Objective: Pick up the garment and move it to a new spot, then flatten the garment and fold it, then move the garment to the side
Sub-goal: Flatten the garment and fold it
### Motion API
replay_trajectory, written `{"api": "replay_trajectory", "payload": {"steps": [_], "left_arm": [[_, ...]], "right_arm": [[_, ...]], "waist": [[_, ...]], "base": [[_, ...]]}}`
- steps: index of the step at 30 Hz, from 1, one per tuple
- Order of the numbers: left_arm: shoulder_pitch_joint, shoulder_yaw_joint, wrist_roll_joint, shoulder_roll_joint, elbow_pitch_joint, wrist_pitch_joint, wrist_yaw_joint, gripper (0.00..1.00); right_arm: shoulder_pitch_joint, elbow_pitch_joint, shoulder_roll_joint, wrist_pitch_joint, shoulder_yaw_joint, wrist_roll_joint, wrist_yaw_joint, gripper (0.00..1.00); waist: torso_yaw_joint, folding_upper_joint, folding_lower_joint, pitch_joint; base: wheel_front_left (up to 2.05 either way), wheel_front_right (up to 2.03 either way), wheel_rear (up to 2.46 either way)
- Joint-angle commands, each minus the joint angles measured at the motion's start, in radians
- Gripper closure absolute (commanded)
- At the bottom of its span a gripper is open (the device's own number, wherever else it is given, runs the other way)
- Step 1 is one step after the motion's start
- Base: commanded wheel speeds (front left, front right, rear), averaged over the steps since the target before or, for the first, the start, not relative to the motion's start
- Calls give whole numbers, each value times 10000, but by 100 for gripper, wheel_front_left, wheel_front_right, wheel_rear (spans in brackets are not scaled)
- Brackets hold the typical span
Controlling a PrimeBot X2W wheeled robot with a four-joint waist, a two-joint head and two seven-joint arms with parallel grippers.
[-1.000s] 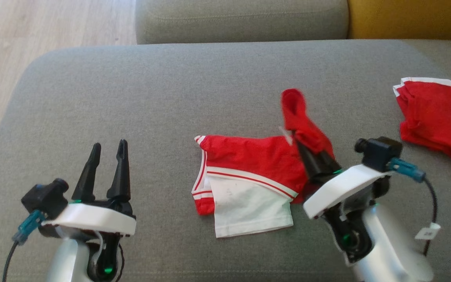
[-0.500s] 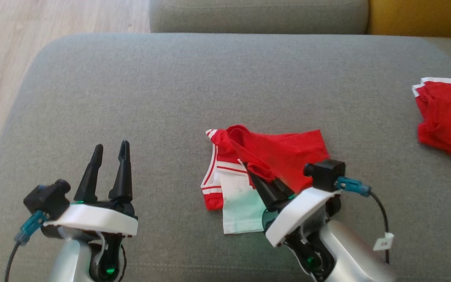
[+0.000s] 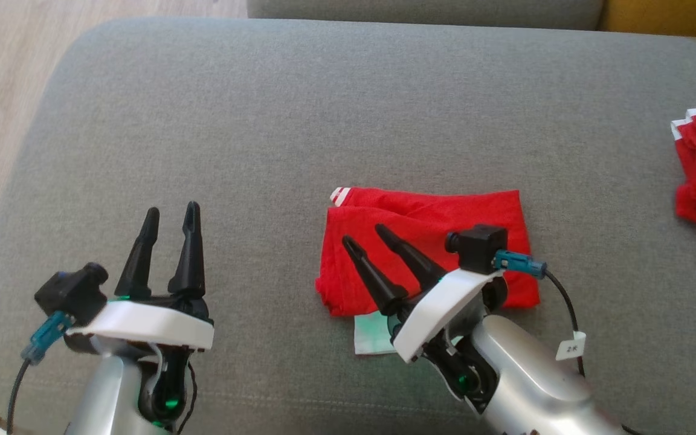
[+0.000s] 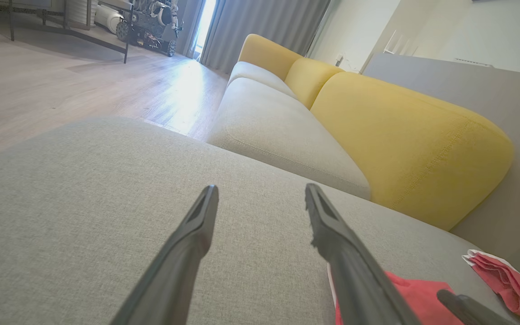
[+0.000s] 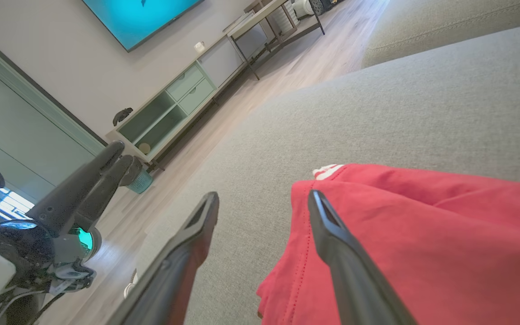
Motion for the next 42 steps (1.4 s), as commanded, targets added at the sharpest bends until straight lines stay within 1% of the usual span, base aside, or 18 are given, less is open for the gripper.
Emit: {"api": "replay_trajectory", "payload": {"steps": [1,6,9,11,15,19,24,27,29,30,35,37,42], "left_arm": [[-354,331,-82,60,-254,-122,-63,0],[-345,403,-57,45,-202,-122,-63,0],[-305,423,-30,37,-212,-122,-63,0],[-291,425,-15,33,-246,-122,-63,0],[-258,485,-1,27,-326,-122,-63,0],[-215,538,13,36,-386,-122,-63,0],[-266,541,22,36,-508,-122,-63,0],[-326,500,18,28,-581,-122,-63,0],[-366,458,15,21,-619,-122,-63,0],[-366,458,15,21,-619,-122,-63,0],[-387,287,66,-3,-645,-122,-63,0],[-283,82,95,-15,-564,-122,-63,0],[-26,9,90,-40,-520,-122,-63,0]], "right_arm": [[-332,-347,129,-134,143,113,-7,0],[-485,-707,129,-205,186,257,-7,0],[-545,-924,129,-210,-78,134,-7,0],[-584,-1053,129,-190,-425,-84,-7,0],[-571,-1331,129,-34,-1526,-807,-7,0],[-379,-1696,129,331,-2958,-1783,-7,0],[44,-2393,110,675,-4714,-3663,-7,0],[452,-2848,-16,692,-5447,-4575,-7,0],[750,-3100,-219,540,-5744,-5207,-7,0],[750,-3100,-219,540,-5744,-5207,-7,0],[1716,-3479,-556,-228,-6502,-6156,-7,0],[2222,-3464,-509,-744,-6958,-6475,-7,0],[2787,-3235,-249,-1389,-7420,-6861,-7,0]], "waist": [[-36,0,-1,-33],[-215,0,-1,-200],[-375,0,-1,-312],[-477,0,-1,-338],[-670,0,-1,-336],[-862,0,-1,-284],[-1039,0,-1,-183],[-1108,0,-1,-127],[-1139,0,-1,-89],[-1139,0,-1,-89],[-1156,0,-1,-30],[-1198,0,-1,-43],[-1284,0,-1,-149]], "base": [[0,0,0],[0,0,0],[0,0,0],[0,0,0],[0,0,0],[0,0,0],[0,0,0],[0,0,0],[0,0,0],[0,0,0],[0,0,0],[0,0,0],[0,0,0]]}}
